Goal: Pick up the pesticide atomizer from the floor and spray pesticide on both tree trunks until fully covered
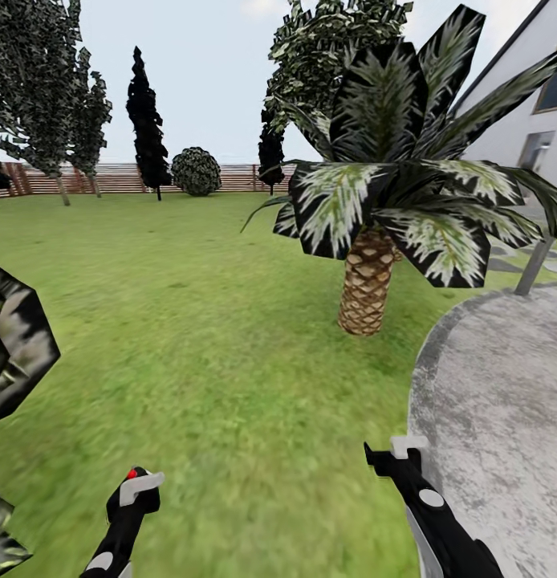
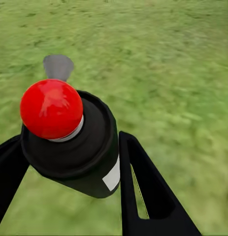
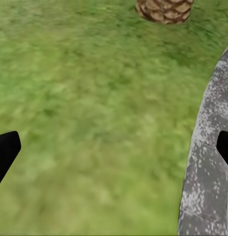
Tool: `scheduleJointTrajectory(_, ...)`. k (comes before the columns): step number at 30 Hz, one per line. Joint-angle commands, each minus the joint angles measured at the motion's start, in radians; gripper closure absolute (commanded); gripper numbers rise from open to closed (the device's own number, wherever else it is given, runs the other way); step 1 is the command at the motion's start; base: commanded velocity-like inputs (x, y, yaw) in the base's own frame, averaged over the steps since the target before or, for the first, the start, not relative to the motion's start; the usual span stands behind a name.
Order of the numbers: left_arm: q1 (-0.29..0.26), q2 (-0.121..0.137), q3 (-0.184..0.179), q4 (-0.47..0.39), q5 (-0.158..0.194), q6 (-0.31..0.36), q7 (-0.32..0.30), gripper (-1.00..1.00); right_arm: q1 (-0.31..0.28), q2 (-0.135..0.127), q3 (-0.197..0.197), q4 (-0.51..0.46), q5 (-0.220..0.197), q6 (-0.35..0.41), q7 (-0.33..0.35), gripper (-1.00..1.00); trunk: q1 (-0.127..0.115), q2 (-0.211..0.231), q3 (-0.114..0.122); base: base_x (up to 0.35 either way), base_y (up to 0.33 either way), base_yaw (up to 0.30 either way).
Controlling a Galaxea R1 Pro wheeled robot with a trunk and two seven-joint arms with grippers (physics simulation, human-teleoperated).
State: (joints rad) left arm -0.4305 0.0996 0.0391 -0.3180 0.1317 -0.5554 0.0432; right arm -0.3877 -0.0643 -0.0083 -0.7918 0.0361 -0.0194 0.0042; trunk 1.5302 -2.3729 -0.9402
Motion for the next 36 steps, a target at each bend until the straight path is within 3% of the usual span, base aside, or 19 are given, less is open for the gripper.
scheduleJointTrajectory(1,-0.001,0.0,-0.002,0.001,0.006,-0.003,0.0,1.0,0.0,0.0,-0.001,0.0,0.004,-0.002,0.0,-1.0,0.0,0.0,-0.001,0.34,-0.014,0.0)
scheduleJointTrajectory(11,-0.001,0.0,-0.002,0.001,0.006,-0.003,0.0,1.0,0.0,0.001,-0.001,0.001,0.004,-0.002,0.0,-1.0,0.0,0.0,-0.001,0.338,-0.085,0.04)
scheduleJointTrajectory(36,-0.001,0.0,-0.001,0.001,0.006,-0.003,0.0,1.0,0.0,0.001,-0.001,0.002,0.004,-0.002,-0.001,-1.0,0.0,0.0,-0.001,0.337,-0.098,0.272)
